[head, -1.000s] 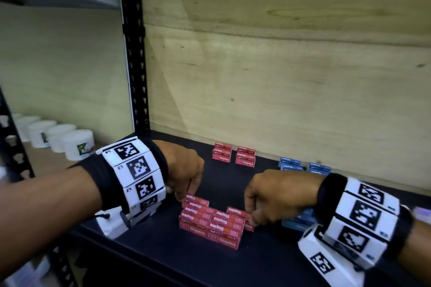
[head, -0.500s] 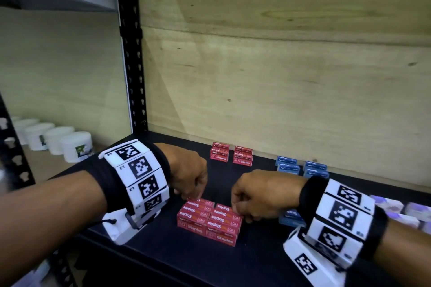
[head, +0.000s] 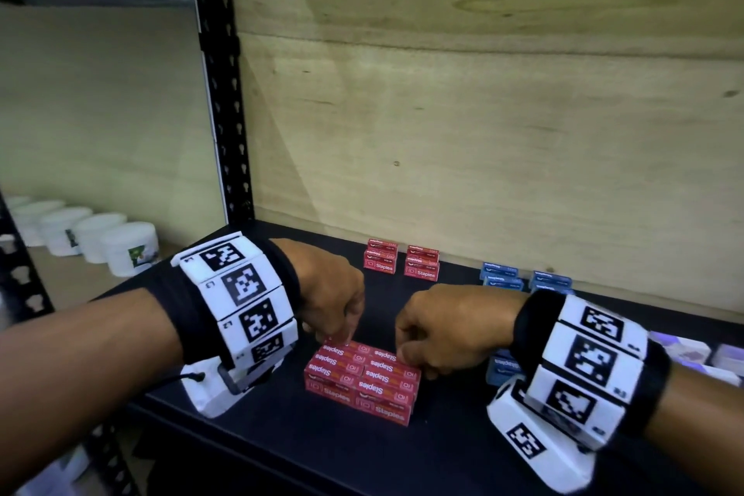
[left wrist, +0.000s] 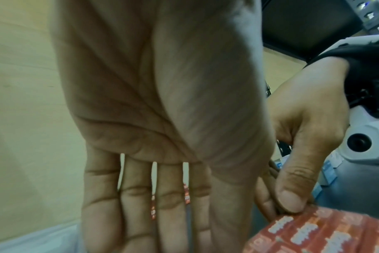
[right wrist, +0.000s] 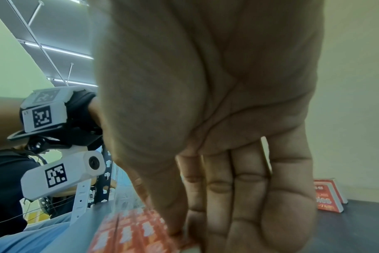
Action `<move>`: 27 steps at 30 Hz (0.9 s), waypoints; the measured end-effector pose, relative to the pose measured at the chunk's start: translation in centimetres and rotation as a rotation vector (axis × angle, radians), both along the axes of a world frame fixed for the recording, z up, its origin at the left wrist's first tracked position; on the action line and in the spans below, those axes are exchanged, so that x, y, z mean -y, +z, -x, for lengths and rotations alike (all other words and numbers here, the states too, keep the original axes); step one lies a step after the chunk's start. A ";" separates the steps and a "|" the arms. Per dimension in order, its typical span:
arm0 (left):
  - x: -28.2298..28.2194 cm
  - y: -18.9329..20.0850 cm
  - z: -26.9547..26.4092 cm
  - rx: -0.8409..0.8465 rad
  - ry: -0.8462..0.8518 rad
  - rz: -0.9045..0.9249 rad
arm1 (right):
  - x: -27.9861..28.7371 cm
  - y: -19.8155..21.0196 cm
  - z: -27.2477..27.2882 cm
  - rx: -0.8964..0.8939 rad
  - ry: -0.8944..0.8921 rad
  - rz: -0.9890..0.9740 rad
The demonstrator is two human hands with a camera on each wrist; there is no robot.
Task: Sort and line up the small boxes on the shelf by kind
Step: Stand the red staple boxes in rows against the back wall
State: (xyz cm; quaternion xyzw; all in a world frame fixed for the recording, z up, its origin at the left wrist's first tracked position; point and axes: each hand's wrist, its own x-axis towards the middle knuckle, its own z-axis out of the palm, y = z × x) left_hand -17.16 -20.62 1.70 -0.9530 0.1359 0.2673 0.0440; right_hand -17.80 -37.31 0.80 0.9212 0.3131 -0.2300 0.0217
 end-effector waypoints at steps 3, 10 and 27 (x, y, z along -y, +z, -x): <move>0.0 0.6 -0.5 0.088 -0.010 -0.032 | 0.1 0.4 -1.2 0.037 -0.002 0.027; 0.2 2.3 -4.5 0.287 -0.047 -0.091 | 1.4 1.9 -7.1 0.214 -0.072 0.001; 1.4 1.0 -15.0 0.189 -0.059 -0.165 | 0.7 -0.2 -16.6 0.239 -0.094 0.119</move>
